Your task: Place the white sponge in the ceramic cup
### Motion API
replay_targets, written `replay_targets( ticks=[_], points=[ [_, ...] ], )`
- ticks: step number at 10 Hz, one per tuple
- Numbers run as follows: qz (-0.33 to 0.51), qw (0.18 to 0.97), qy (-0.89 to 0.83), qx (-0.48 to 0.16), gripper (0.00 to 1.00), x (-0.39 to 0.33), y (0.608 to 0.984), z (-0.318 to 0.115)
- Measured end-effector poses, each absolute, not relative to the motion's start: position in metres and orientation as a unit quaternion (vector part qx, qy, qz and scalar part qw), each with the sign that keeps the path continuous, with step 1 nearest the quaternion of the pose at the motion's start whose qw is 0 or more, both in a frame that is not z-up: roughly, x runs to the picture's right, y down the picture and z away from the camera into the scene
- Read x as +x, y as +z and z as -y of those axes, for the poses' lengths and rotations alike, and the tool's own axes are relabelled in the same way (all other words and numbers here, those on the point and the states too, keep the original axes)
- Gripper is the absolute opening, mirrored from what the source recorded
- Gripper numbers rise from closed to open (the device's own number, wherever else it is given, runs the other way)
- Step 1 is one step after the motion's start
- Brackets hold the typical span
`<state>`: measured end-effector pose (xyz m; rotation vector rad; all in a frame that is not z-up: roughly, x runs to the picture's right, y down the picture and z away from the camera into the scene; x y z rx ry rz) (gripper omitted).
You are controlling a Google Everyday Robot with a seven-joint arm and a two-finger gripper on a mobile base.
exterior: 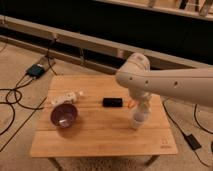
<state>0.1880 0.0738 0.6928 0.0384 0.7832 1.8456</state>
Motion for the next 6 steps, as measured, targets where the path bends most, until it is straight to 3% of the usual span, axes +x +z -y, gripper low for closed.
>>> replay_targets(
  ticks=[6],
  points=[
    [-0.330,0.535,0.778,0.019,0.00,0.1895,0.6924,-0.0734]
  ],
)
